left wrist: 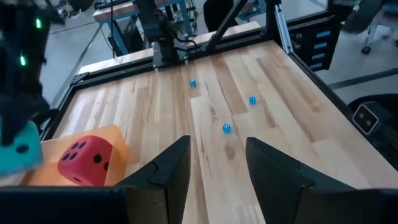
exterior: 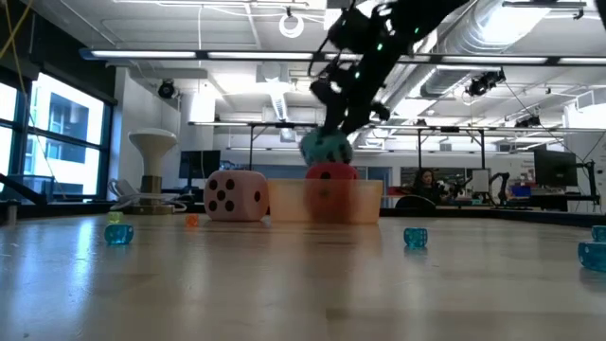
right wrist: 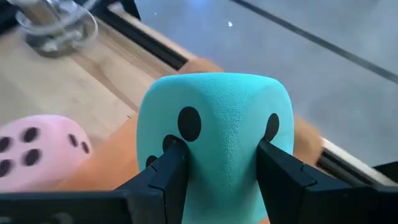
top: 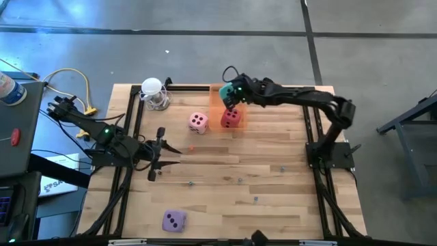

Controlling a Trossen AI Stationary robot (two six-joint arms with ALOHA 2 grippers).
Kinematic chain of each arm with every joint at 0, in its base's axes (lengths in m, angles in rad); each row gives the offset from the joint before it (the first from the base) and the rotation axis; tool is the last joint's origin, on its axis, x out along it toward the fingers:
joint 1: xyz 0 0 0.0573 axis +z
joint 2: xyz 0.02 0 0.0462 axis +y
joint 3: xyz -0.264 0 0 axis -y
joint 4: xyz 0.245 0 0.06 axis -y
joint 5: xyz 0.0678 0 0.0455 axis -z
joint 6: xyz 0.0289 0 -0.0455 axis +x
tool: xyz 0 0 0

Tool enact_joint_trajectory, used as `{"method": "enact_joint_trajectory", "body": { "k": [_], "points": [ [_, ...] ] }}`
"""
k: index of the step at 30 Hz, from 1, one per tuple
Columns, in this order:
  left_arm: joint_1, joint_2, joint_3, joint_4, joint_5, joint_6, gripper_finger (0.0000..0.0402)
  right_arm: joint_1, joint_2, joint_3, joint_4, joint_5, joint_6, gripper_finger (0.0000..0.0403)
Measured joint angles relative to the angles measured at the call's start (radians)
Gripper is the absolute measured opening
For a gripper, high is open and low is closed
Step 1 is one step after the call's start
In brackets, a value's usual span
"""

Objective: Pick & Place Dice
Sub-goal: Put the light blue die into the orange bin, then put the light pink die into the orange bin

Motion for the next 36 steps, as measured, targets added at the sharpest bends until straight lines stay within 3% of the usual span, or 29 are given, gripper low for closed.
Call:
{"method": "enact_joint_trajectory", "body": {
  "k": [7, 17, 22, 30, 36],
  "points": [
    [0.000, -0.001, 0.000, -0.025, 0.000, 0.000, 0.0148, -0.048, 0.076, 0.000, 0.029, -0.051, -0.005, 0.0169],
    [0.000, -0.001, 0.000, -0.026, -0.001, -0.032, 0.0148, -0.052, 0.076, 0.000, 0.029, -0.043, 0.090, 0.0302],
    [0.000, -0.001, 0.000, -0.028, -0.001, -0.058, 0.0148, -0.047, 0.068, 0.000, 0.066, 0.006, 0.035, 0.0347],
    [0.000, -0.001, 0.000, -0.031, -0.003, -0.023, 0.0148, -0.003, -0.068, 0.001, 0.144, -0.012, 0.012, 0.0358],
    [0.000, -0.001, 0.000, -0.034, -0.003, -0.024, 0.0148, 0.097, -0.245, 0.000, 0.189, -0.123, -0.052, 0.0358]
  ]
}}
